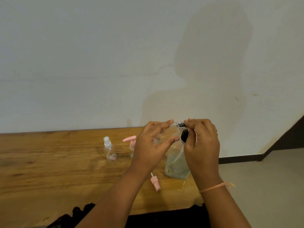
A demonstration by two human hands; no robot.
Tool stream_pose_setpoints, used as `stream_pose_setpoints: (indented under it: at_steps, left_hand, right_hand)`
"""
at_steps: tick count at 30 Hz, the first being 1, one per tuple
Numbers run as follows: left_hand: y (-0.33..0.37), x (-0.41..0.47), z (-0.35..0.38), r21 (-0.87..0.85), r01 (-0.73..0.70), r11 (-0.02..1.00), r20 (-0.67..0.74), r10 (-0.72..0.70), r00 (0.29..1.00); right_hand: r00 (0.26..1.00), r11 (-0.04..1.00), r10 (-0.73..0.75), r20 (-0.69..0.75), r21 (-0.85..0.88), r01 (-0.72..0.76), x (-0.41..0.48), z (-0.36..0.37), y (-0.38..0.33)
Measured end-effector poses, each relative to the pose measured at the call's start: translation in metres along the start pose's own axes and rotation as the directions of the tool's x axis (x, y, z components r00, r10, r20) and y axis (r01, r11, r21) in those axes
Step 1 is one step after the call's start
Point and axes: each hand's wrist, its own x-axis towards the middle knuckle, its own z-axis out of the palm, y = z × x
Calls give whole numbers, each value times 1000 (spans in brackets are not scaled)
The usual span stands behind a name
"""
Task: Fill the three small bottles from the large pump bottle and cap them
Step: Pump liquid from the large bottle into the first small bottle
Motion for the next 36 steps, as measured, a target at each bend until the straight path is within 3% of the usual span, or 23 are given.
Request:
stream_pose_setpoints:
  at_steps: [9, 17, 23, 31, 36]
  left_hand:
    - [-1, 3, 0, -54, 115, 992, 80, -110, 991]
    - [3, 6, -1, -64, 43, 997, 36, -41, 999]
    - [0, 7, 1, -110, 158, 981, 97, -148, 984]
    - [10, 2, 0, -131, 150, 980, 75, -141, 987]
    - [11, 4, 1, -139, 122, 983, 63, -114, 992]
  right_hand:
    - [999, 999, -34, -13, -10, 33, -5, 10, 9]
    - [997, 993, -77, -5, -94, 76, 4, 1, 3]
    - [999, 996, -36, -20, -81, 34, -3, 14, 10]
    - [998, 1000, -10, -66, 1, 10, -7, 9, 6]
    - [997, 999, -34, -65, -41, 31, -1, 6, 3]
